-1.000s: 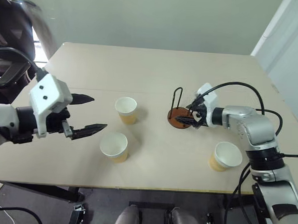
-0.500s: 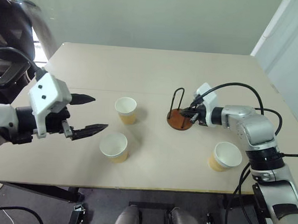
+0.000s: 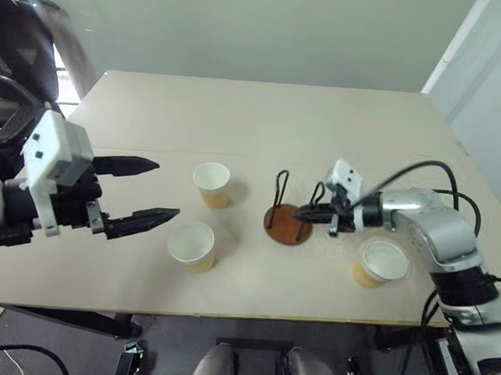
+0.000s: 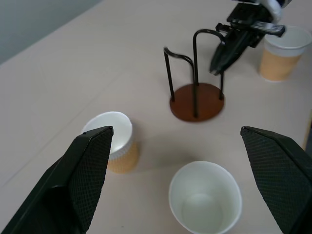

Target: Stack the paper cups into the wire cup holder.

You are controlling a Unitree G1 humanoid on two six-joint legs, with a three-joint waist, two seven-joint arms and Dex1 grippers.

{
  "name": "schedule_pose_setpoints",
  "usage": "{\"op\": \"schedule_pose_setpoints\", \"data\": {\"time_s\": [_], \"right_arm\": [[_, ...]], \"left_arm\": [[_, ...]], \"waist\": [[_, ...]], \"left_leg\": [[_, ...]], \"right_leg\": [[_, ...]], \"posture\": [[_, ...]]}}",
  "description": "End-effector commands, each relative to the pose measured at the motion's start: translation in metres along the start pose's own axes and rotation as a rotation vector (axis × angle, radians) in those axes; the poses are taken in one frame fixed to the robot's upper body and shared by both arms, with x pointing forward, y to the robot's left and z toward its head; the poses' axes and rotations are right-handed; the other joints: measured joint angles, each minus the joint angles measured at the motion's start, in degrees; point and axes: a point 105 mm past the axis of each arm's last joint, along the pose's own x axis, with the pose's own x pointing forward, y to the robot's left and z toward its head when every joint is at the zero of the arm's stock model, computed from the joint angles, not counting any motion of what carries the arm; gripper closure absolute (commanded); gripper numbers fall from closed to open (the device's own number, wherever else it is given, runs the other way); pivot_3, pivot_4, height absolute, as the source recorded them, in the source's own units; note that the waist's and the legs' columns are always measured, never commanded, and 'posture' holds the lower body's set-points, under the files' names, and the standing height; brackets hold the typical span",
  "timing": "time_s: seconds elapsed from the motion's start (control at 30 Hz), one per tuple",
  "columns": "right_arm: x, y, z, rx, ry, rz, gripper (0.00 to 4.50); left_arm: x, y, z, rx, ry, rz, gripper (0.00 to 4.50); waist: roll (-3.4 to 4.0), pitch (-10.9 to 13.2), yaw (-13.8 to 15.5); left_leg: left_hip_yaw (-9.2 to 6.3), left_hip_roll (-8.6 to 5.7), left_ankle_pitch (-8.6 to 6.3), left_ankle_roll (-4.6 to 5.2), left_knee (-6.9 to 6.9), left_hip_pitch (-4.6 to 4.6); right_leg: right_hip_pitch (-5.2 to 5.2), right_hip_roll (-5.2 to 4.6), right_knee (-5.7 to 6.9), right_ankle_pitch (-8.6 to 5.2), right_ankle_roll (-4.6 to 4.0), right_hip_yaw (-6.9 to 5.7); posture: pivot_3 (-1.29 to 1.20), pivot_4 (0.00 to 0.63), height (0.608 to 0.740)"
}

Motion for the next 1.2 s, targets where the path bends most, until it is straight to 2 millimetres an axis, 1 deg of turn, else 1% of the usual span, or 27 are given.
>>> {"op": "schedule_pose_setpoints", "data": {"time_s": [0.03, 0.13, 0.27, 0.37, 0.6, 0.97, 1.17, 1.2], "right_arm": [[0.003, 0.023, 0.010, -0.103, -0.025, 0.136, 4.47], [0.007, 0.029, 0.006, -0.138, -0.015, 0.191, 4.47], [0.013, 0.029, 0.001, -0.195, 0.002, 0.229, 4.47], [0.014, 0.030, -0.004, -0.243, 0.026, 0.262, 4.47], [0.015, 0.032, -0.007, -0.289, 0.042, 0.324, 4.47], [0.018, 0.025, -0.007, -0.313, 0.055, 0.327, 4.47], [0.018, 0.026, -0.003, -0.298, 0.040, 0.343, 4.47], [0.017, 0.027, -0.001, -0.291, 0.029, 0.351, 3.94]], "left_arm": [[-0.002, -0.012, 0.004, 0.004, 0.025, -0.069, 0.00], [-0.002, -0.018, -0.002, -0.010, 0.072, -0.123, 0.00], [-0.006, -0.020, -0.012, -0.023, 0.153, -0.155, 0.00], [-0.007, -0.022, -0.015, -0.023, 0.172, -0.161, 0.00], [-0.006, -0.022, -0.018, -0.020, 0.180, -0.154, 0.00], [-0.005, -0.021, -0.019, -0.015, 0.180, -0.142, 0.00], [-0.004, -0.021, -0.018, -0.010, 0.176, -0.140, 0.00], [-0.004, -0.021, -0.018, -0.009, 0.175, -0.140, 0.00]], "waist": [[-0.01, 0.0, -0.1], [-0.01, 0.0, -0.2], [-0.03, 0.0, -0.3], [-0.06, 0.0, -0.4], [-0.11, -0.1, -0.4], [-0.11, -0.1, -0.4], [-0.11, -0.1, -0.4], [-0.11, -0.1, -0.4]], "left_leg": [[0.00, 0.00, 0.02, 0.00, 0.00, 0.00], [0.00, 0.02, 0.07, 0.01, 0.01, 0.04], [0.00, 0.04, 0.11, 0.05, 0.02, 0.05], [-0.01, 0.05, 0.12, 0.07, 0.03, 0.06], [0.00, 0.07, 0.11, 0.05, 0.03, 0.06], [-0.01, 0.08, 0.09, 0.02, 0.03, 0.07], [-0.01, 0.08, 0.07, -0.02, 0.03, 0.06], [-0.01, 0.08, 0.06, -0.02, 0.03, 0.06]], "right_leg": [[0.00, 0.01, 0.01, 0.00, 0.00, 0.00], [0.01, 0.03, 0.02, 0.00, -0.01, 0.02], [0.02, 0.05, 0.03, -0.02, -0.05, 0.02], [0.02, 0.05, 0.04, -0.09, -0.22, 0.03], [0.03, 0.06, 0.03, -0.09, -0.29, 0.02], [0.02, 0.06, 0.04, -0.12, -0.39, 0.02], [0.02, 0.06, 0.03, -0.12, -0.41, 0.02], [0.02, 0.06, 0.03, -0.13, -0.41, 0.02]], "posture": [[0.00, 0.150, 0.740], [0.00, 0.150, 0.740], [0.00, 0.150, 0.740], [0.00, 0.150, 0.740], [0.00, 0.150, 0.740], [0.00, 0.150, 0.740], [0.00, 0.150, 0.740], [0.00, 0.150, 0.740]]}}
